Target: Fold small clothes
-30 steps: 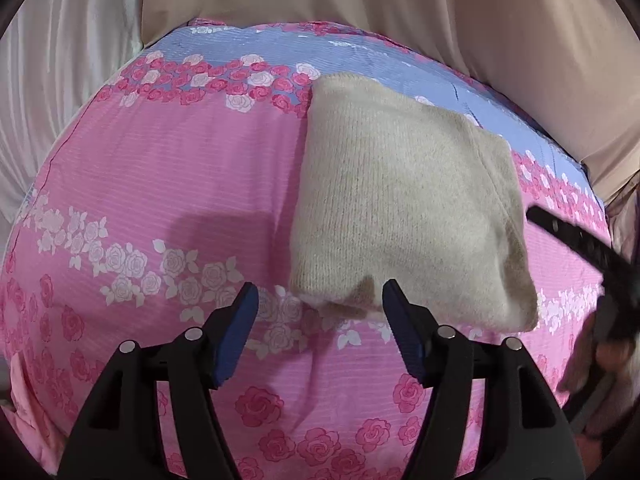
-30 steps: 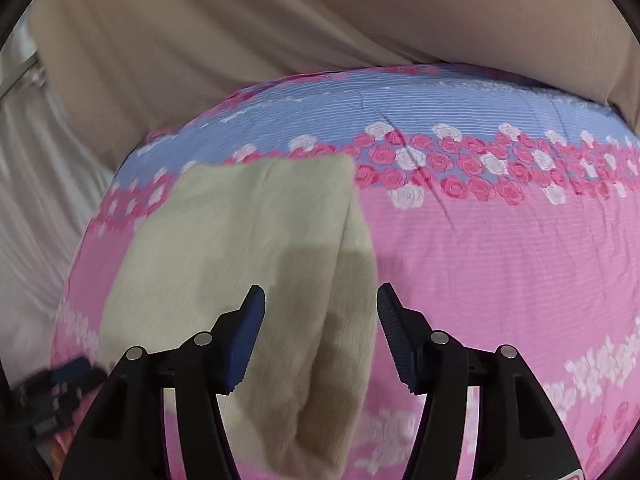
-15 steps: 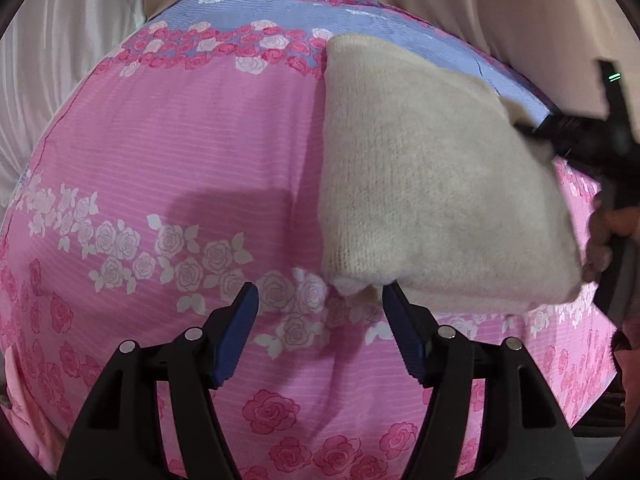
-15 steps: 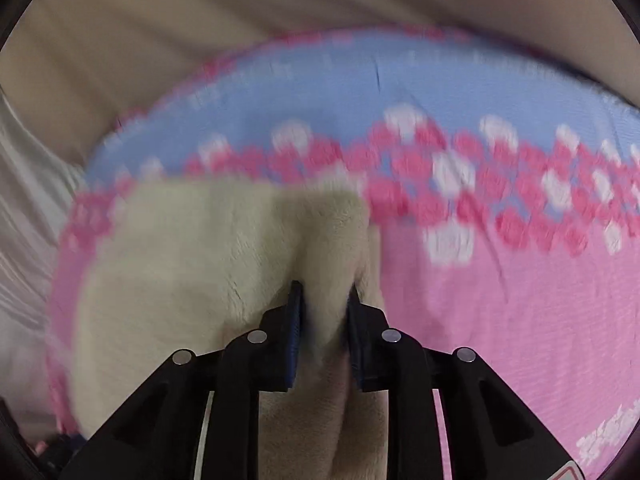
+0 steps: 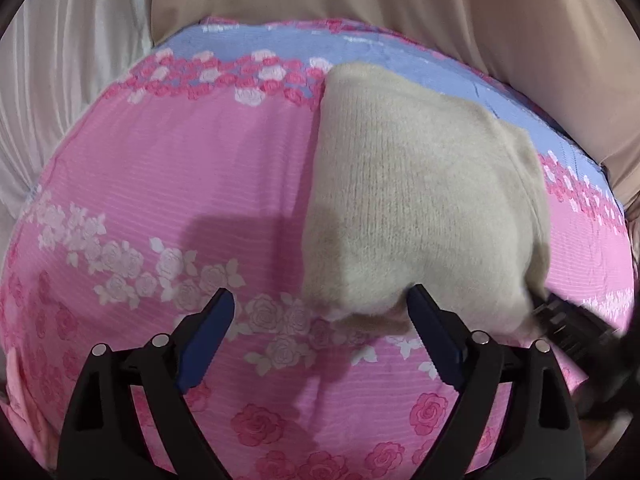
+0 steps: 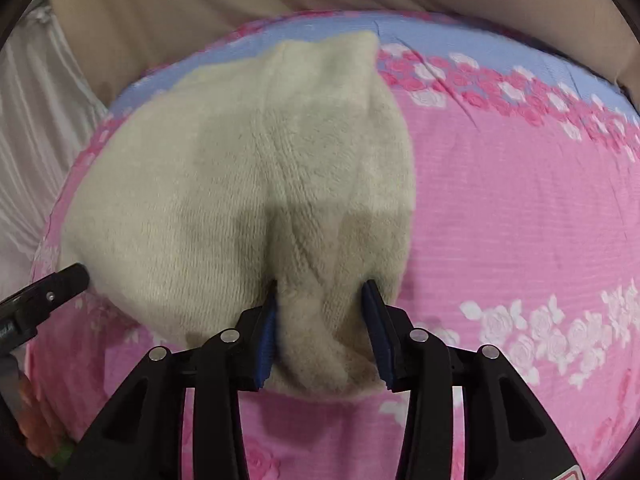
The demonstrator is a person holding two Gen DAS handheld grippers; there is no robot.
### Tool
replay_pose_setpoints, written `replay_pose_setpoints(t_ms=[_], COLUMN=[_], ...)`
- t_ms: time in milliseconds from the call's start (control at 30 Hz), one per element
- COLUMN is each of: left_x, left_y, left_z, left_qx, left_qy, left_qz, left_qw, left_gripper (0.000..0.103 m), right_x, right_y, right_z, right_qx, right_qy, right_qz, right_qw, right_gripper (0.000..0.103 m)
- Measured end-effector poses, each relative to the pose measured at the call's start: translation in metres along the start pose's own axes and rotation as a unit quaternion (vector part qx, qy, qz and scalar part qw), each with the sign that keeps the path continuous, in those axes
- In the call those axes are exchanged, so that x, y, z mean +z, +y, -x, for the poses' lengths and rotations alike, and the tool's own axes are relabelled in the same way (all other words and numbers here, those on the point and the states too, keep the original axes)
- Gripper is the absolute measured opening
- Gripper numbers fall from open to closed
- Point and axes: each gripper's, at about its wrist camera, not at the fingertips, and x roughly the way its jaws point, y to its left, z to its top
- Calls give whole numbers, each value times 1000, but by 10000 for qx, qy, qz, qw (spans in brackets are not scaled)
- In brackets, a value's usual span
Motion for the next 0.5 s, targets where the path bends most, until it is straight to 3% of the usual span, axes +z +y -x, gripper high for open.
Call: replay_pose_setpoints(t_ms=[67,133,200,300,400,500], left_x=[0,1,3,9,12,17], left_y=[-4,-10,-16,-21,-14,-11], left_z=[-6,-13,-22,-41,-48,-53], left_qx=[98,254,493,439,176,20], left_qy=[34,18,61,260,359,474], left_qz=[-43,-189,-279,-359,-39,-40], left_qw=[9999,9995,9984,9980,9992,9989], left_gripper=[86,96,98,98,98,98], right_x=[7,13,14,13,13,11], right_y=[2,4,6,4,8,9], right_z=[8,15,9,1,-1,-3], right_qx=[2,77,-51,-72,-128,-135], right_qy=[77,94,228,352,392,393], right_qz=[-86,-106,60,121,196,255], right_qw=[9999,9999,9997,9993,9990,9988], right_gripper=[44,47,50,51,53,56])
